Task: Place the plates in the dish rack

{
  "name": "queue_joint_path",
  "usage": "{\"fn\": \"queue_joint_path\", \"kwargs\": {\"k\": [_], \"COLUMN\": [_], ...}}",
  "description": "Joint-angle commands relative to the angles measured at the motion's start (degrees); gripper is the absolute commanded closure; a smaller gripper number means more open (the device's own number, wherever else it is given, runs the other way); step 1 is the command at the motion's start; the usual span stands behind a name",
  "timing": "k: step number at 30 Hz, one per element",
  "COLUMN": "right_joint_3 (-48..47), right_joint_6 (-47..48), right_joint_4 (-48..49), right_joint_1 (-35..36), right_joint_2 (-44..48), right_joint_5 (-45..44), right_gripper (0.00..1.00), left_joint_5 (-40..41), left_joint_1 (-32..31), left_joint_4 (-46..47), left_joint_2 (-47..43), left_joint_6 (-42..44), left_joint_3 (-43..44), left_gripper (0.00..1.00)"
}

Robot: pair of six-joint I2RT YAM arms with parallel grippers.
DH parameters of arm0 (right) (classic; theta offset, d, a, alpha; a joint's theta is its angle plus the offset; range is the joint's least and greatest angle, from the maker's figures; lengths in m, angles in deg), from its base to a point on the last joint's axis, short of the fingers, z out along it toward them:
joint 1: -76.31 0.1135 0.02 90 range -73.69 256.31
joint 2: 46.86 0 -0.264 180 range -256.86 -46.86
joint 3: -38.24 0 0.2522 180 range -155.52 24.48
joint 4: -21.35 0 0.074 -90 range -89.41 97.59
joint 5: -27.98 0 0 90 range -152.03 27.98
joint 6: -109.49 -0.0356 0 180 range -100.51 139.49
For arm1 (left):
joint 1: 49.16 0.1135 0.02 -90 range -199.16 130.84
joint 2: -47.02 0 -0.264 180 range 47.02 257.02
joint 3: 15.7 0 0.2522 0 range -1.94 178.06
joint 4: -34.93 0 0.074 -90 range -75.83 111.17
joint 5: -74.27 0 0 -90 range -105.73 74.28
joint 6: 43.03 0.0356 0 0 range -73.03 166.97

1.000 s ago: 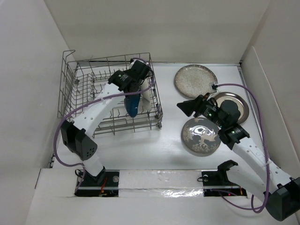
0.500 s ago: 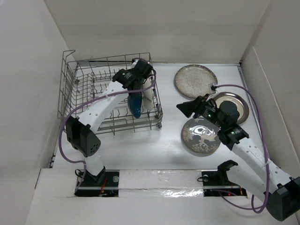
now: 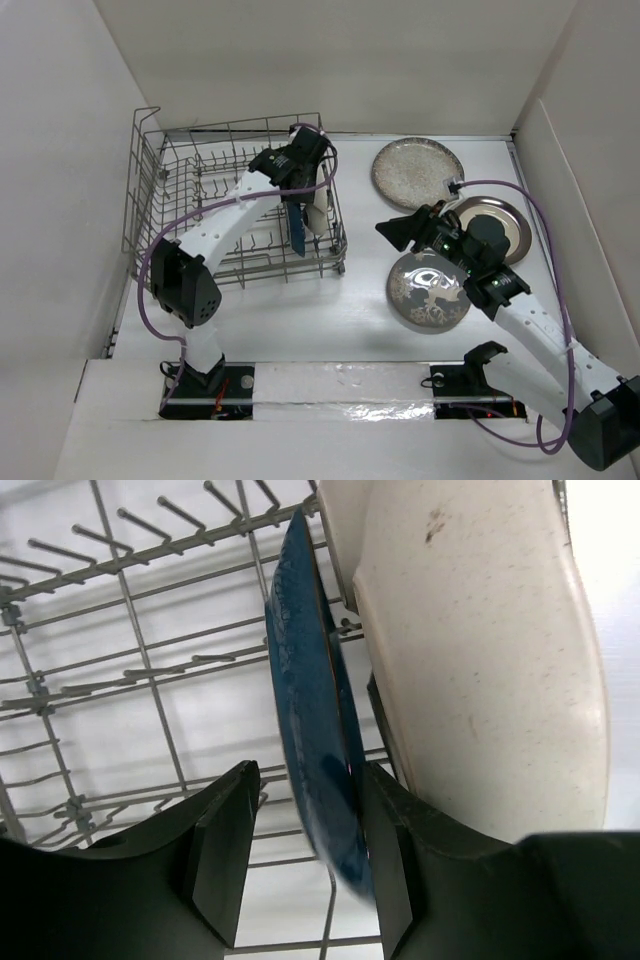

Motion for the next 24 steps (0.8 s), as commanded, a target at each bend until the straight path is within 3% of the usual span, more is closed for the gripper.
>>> {"fn": "queue_joint_path", "kwargs": {"k": [1, 9, 12, 13, 17, 22, 24], "right_joint_3": [0.0, 0.1, 0.9, 1.2, 2.3, 3.9, 3.1], "right_joint_6": [1.3, 1.5, 0.9, 0.7, -0.2, -1.4, -0.6], "right_joint_4": [1.7, 0.9, 0.1, -0.2, -3.8, -5.9, -8.8], "right_joint_1": [0.7, 0.7, 0.7, 0.7, -2.0, -8.0, -12.0], "right_joint_2": [-0.4, -1.0, -0.3, 0.0, -0.2, -1.9, -3.5], "right_joint_5": [-0.6, -1.4, -3.9, -4.9, -9.8, -14.5, -16.7], "right_gripper": [0.34, 0.35, 0.50, 0.67, 0.97, 1.00, 1.00], "left_joint_5": [-3.0, -1.9, -0.4, 0.0, 1.8, -3.9, -8.5], "left_joint_1": [0.9, 1.4, 1.4, 1.4, 1.4, 1.4, 1.4], "left_joint_4": [3.0, 7.9, 10.5, 11.1, 16.6, 26.9, 29.7], "left_joint_2": [-2.3, -7.2, -12.2, -13.5, -21.4, -36.6, -41.8], "left_joint_6": [-0.1, 0.1, 0.0, 0.0, -0.1, 0.9, 1.4], "left_joint_3": [-0.9, -2.2, -2.8, -3.1, -8.0, -18.9, -23.5], "left_gripper": [0.58, 0.64, 0.63, 0.62, 0.61, 0.66, 0.88]}}
